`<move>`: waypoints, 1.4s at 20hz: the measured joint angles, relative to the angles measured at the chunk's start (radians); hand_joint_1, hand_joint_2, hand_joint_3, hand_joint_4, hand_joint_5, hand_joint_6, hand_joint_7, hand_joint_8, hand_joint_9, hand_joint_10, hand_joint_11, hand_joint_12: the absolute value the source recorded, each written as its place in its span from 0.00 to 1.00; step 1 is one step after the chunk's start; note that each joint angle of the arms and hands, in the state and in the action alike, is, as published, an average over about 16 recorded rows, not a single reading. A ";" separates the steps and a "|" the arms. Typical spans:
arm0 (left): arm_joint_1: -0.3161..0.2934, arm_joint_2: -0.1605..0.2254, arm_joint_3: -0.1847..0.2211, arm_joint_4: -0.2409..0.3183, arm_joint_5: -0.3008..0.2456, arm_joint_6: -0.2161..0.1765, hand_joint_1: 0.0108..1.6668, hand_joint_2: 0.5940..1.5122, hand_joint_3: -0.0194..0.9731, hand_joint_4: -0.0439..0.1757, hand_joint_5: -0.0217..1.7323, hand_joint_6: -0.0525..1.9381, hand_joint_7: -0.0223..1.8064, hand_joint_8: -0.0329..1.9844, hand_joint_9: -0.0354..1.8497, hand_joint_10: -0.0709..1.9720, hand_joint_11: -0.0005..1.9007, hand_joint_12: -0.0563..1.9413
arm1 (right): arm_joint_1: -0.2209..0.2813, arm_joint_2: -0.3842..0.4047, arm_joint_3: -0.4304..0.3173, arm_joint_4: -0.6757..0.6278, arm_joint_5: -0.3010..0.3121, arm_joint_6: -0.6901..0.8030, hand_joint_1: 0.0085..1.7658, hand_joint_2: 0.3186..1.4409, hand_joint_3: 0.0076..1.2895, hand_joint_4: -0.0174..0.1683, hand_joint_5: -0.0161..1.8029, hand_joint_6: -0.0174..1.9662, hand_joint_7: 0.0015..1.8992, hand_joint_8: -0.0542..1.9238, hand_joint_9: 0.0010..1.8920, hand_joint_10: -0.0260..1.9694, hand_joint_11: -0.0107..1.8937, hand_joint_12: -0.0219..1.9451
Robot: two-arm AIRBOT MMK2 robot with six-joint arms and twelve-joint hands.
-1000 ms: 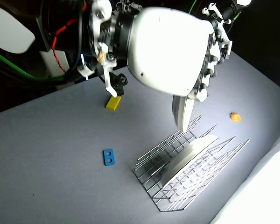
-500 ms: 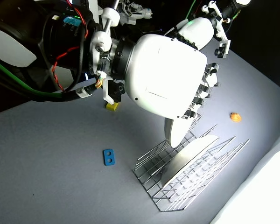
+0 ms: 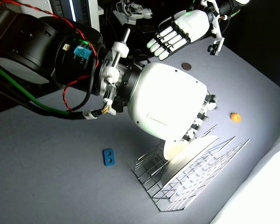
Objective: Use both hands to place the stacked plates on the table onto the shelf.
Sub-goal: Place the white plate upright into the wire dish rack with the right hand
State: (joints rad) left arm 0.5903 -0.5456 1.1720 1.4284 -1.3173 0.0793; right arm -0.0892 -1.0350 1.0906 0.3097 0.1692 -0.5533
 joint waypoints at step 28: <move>-0.009 -0.001 -0.019 -0.024 -0.016 0.057 0.01 0.63 0.04 0.20 0.06 0.04 0.05 0.03 0.04 0.04 0.01 0.02 | -0.123 -0.099 0.118 0.019 0.037 -0.008 0.72 0.64 0.01 0.05 0.45 0.42 0.53 0.35 0.54 0.33 0.44 0.61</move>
State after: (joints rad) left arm 0.5808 -0.5468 1.1530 1.4041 -1.3329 0.1365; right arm -0.2121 -1.1338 1.2090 0.3286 0.2066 -0.5617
